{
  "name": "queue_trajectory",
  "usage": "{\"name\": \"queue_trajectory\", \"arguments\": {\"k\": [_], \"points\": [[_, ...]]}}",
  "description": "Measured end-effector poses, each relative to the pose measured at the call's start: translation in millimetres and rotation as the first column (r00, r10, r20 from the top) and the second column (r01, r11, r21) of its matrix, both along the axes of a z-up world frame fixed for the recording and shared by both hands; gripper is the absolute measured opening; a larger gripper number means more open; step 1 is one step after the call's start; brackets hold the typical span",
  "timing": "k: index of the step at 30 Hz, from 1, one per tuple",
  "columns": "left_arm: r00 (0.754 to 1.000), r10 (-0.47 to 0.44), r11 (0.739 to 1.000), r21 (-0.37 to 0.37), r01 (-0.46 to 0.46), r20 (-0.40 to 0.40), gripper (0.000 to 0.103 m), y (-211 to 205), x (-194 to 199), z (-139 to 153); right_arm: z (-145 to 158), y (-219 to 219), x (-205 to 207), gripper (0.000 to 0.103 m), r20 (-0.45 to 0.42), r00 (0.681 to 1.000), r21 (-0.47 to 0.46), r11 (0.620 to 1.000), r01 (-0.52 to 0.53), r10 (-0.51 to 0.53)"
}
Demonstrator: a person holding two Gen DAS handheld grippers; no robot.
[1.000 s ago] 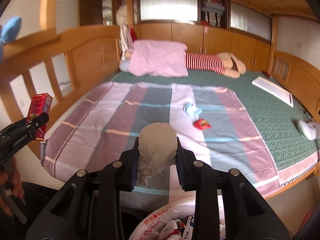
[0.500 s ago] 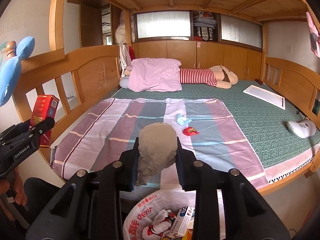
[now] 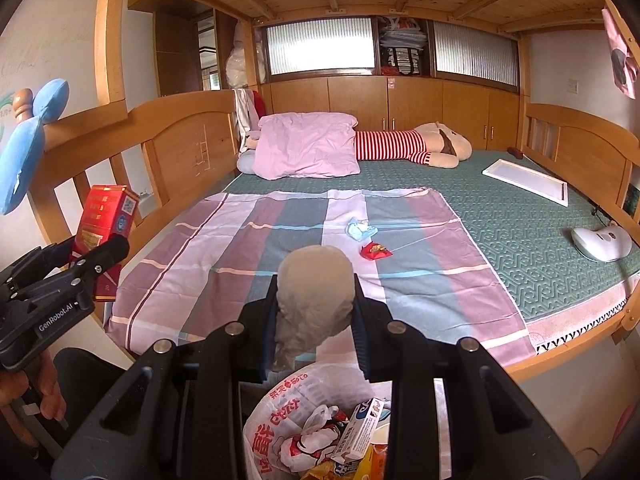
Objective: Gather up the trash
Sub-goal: 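Carry the tissue and red box to the wastebasket and open both grippers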
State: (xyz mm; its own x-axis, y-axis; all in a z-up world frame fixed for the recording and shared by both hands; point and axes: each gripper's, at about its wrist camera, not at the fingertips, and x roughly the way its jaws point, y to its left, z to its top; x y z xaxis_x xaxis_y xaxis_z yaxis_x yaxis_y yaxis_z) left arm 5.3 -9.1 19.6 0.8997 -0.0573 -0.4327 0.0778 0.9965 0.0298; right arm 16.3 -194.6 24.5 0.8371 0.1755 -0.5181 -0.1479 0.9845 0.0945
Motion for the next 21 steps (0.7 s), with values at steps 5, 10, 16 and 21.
{"name": "queue_trajectory", "arguments": {"k": [5, 10, 16, 21], "points": [[1.000, -0.017, 1.000, -0.002, 0.017, -0.005, 0.057, 0, 0, -2, -2, 1, 1, 0.033, -0.008, 1.000, 0.001, 1.000, -0.009, 0.009], [0.999, -0.033, 0.999, -0.013, 0.033, -0.016, 0.057, 0, 0, -6, -6, 2, 2, 0.033, -0.022, 1.000, -0.006, 1.000, -0.013, 0.013], [0.997, -0.069, 0.998, -0.013, 0.069, -0.021, 0.057, -6, -3, -10, -19, -9, -4, 0.033, -0.062, 0.998, -0.038, 0.999, 0.010, -0.013], [0.992, -0.119, 0.993, -0.005, 0.118, -0.031, 0.057, -20, -6, -14, -31, -33, -11, 0.033, -0.110, 0.992, -0.040, 0.998, 0.057, -0.061]]}}
